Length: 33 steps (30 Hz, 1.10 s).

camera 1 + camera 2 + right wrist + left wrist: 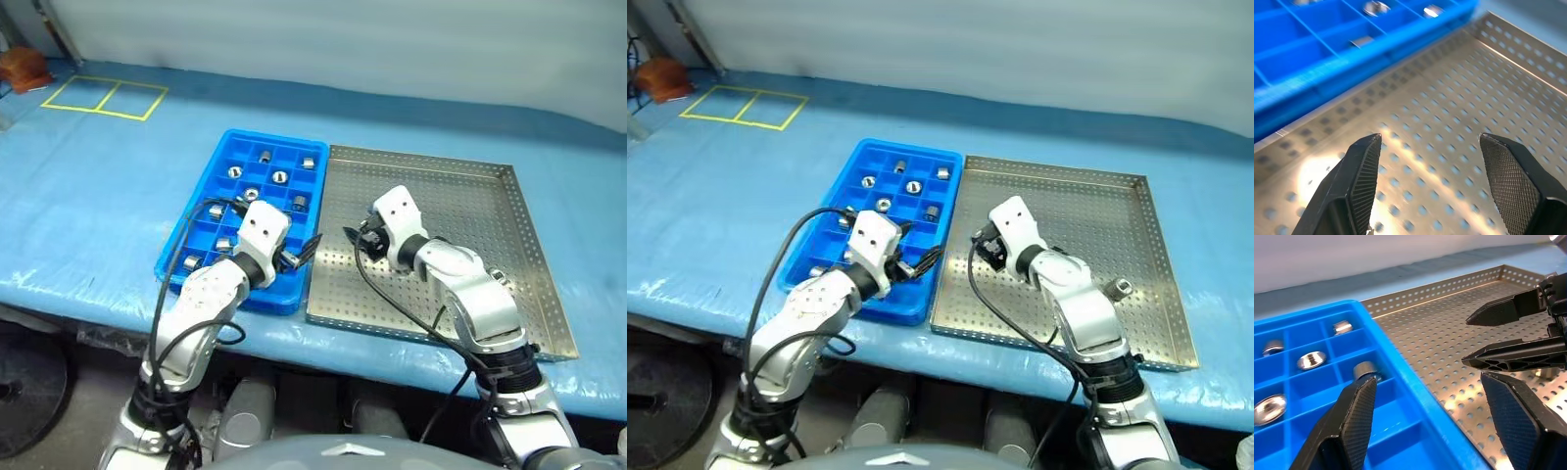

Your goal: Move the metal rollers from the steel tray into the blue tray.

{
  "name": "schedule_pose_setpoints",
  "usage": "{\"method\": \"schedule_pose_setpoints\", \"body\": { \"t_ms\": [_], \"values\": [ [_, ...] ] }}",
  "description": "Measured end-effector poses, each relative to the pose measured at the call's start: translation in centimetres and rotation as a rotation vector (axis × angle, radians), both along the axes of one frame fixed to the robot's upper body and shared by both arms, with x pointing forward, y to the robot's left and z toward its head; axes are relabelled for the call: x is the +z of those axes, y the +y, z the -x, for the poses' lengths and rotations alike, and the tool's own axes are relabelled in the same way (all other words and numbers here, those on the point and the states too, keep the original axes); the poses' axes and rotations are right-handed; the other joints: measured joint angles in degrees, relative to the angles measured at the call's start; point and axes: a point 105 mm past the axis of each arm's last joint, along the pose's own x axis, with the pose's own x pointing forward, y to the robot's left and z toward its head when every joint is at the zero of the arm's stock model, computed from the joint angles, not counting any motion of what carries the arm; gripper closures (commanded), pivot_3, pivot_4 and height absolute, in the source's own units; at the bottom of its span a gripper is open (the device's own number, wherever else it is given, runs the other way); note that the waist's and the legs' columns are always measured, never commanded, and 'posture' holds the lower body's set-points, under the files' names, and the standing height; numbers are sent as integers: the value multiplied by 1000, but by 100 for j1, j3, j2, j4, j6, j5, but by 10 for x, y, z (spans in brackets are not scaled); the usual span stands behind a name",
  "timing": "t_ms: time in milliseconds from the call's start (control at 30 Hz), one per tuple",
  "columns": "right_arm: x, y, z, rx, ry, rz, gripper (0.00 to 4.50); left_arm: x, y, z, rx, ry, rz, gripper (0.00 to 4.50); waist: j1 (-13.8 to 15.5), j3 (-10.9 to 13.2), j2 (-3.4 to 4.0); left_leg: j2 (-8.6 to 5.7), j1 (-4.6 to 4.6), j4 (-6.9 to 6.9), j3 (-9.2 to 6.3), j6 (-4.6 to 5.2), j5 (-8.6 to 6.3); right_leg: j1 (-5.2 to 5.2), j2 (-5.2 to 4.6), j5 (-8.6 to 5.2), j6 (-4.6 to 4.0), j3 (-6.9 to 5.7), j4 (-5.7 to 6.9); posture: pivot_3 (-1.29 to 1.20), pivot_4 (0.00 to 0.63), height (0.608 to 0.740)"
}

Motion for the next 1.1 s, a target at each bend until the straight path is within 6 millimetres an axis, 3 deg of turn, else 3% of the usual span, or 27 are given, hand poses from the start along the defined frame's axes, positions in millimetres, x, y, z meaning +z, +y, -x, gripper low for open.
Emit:
{"method": "schedule_pose_setpoints", "body": {
  "t_ms": [133, 267, 800, 900, 1000, 1100],
  "values": [
    [-8, -10, 1, -67, 18, -5, 1139, -10, -20, -1, -99, 28, -6, 802, -257, 0, 0, 0, 0, 4, 0, 3, 1, 1, 1, 1, 2, 3, 4, 130, 150, 740],
    [-18, -14, 2, -105, 43, -11, 1139, -9, -26, 1, -152, 18, -5, 802, -432, -1, 2, 0, 3, 12, -1, 4, 1, 5, 1, 3, 5, 4, 8, 131, 150, 740],
    [-46, -25, 15, -168, 160, -16, 1139, -24, -20, 8, -158, 63, -26, 802, -481, -2, 3, -1, 5, 25, -2, 6, 1, 12, 1, 5, 8, 6, 14, 134, 150, 740],
    [-47, -23, 16, -170, 165, -28, 1745, -24, -20, 9, -160, 63, -25, 802, -482, -2, 3, -1, 6, 28, -3, 6, 2, 13, 2, 5, 9, 6, 14, 134, 150, 740],
    [-47, -20, 17, -162, 169, -40, 2643, -24, -21, 8, -161, 62, -25, 802, -482, -2, 4, -1, 6, 28, -2, 6, 2, 14, 1, 5, 9, 6, 14, 124, 150, 740],
    [-46, -20, 17, -164, 170, -45, 2659, -23, -20, 8, -161, 57, -26, 802, -484, -2, 3, -1, 6, 28, -3, 6, 2, 14, 2, 5, 9, 6, 14, 123, 150, 740]
  ]
}}
